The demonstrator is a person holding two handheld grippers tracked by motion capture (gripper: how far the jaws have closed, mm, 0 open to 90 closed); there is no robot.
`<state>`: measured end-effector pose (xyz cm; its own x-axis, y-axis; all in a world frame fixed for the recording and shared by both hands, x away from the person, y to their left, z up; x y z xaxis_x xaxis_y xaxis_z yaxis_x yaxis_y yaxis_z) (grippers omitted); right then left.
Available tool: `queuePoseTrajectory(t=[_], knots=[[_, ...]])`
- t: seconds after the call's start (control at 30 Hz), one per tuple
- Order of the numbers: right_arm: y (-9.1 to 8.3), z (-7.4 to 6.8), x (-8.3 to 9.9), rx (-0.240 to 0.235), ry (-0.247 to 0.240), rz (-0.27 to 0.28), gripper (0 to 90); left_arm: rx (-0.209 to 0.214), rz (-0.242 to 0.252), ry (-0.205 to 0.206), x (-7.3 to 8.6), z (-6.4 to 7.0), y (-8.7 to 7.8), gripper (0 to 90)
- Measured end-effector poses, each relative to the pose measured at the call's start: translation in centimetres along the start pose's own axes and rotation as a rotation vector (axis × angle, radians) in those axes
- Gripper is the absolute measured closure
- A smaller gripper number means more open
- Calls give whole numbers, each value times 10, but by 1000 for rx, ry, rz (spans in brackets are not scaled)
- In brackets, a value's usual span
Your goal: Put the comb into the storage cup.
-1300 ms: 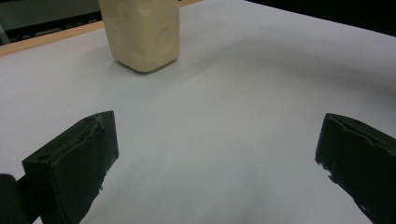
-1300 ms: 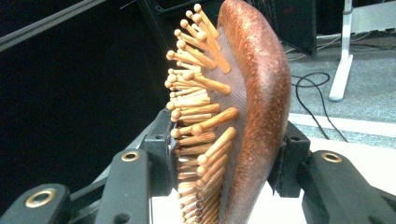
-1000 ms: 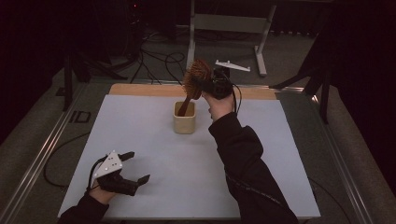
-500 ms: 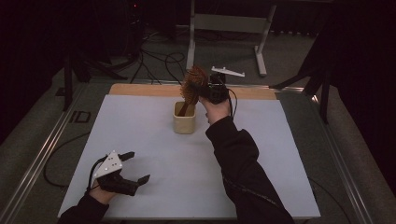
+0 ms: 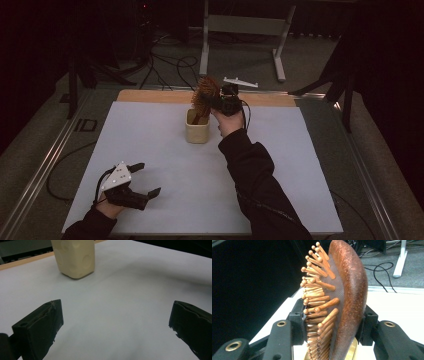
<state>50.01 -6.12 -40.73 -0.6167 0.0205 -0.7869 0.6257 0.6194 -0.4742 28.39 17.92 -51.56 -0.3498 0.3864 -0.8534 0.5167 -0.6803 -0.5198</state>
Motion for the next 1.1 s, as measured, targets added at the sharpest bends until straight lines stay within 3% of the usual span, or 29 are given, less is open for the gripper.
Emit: queuePoseTrajectory(t=[0.37, 1.1], knots=[[7, 2, 10, 6, -3, -16, 521, 3, -2, 0, 0, 0, 1, 1], [5, 17, 12, -18, 31, -19, 500, 11, -13, 2, 2, 0, 3, 0]])
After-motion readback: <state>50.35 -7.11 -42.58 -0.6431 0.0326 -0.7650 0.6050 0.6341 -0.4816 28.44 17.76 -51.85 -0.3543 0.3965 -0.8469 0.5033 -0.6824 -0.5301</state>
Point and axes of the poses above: each handheld gripper's, and its own axes: y roughly forward along the jaws, x roughly out of its underside, z roughly to its right, the point moved 6 cm from there along y, roughly forward along the jaws, and after that the axes turned 6 degrees about -z, right-handed, at the moved point
